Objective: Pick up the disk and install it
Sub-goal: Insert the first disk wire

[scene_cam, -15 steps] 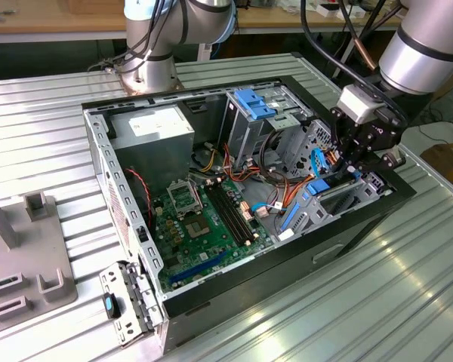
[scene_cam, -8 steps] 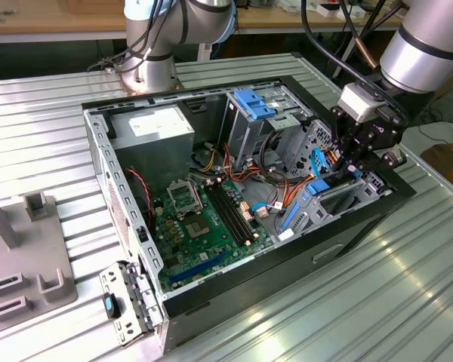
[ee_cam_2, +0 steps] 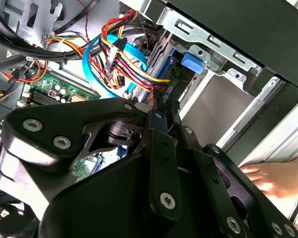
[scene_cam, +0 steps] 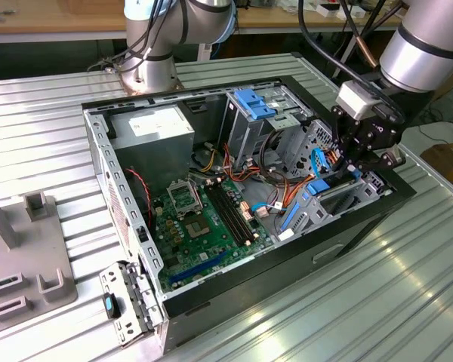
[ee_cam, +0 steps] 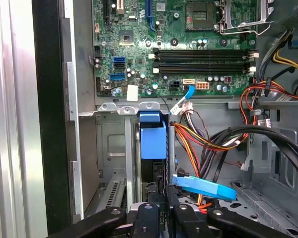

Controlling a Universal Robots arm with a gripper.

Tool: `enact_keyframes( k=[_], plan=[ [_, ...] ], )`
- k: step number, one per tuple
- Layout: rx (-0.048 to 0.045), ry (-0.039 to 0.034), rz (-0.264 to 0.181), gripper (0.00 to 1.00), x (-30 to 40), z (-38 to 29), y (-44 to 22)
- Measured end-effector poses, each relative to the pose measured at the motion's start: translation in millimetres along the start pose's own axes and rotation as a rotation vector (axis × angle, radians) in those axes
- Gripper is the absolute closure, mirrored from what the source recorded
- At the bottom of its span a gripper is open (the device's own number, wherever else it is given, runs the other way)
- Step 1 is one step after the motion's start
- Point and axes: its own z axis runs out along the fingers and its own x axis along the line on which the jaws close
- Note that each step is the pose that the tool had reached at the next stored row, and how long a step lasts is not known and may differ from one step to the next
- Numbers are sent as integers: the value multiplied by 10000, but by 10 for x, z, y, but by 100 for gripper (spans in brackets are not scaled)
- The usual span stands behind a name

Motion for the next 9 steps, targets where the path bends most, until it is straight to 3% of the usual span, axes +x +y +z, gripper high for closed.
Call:
enact_keyframes(
  k=[9],
  plan=[
    [2,20,227,82,1,37,3]
  ],
)
